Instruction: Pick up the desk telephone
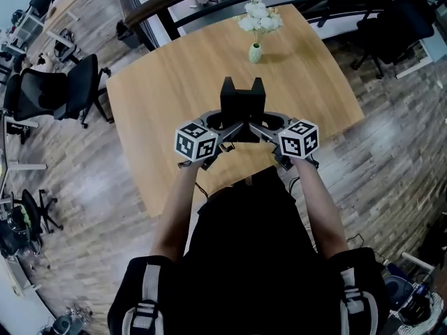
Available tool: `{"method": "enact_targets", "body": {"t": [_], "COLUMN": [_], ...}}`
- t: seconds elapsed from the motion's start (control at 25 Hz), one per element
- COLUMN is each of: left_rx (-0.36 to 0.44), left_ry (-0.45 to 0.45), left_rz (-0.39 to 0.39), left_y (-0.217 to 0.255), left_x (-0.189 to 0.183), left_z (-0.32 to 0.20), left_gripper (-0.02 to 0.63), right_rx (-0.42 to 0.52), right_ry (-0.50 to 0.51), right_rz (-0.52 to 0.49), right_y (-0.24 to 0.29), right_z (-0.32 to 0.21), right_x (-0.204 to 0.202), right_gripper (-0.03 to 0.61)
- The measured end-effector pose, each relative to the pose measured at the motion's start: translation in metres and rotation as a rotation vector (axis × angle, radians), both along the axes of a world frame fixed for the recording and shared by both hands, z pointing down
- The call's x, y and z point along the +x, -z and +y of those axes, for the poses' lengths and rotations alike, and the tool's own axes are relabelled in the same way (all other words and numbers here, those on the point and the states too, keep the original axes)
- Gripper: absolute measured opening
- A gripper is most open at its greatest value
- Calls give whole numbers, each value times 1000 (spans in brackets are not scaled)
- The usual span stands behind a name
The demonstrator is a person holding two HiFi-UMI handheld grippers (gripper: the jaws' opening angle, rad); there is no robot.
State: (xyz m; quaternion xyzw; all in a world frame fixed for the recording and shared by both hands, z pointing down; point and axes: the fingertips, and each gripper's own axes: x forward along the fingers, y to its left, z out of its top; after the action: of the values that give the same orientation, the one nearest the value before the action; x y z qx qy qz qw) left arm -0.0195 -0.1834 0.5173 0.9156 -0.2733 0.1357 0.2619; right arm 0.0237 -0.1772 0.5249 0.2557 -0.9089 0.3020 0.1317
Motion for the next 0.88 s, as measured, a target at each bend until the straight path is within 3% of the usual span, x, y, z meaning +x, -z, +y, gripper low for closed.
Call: {"method": "enact_targets", "body": {"t": [0.88], "left_rx": [-5], "left_ry": [-15], "left_rz": [2], "left_y": [-1], "left_x": [7], "left_z": [2], "left_gripper": [227], "right_rx": [10], "right_ry": [-12], "right_rz": [6], "right_y": [0], "right_z": [2], "right_x": [7], "right_gripper": [198]}}
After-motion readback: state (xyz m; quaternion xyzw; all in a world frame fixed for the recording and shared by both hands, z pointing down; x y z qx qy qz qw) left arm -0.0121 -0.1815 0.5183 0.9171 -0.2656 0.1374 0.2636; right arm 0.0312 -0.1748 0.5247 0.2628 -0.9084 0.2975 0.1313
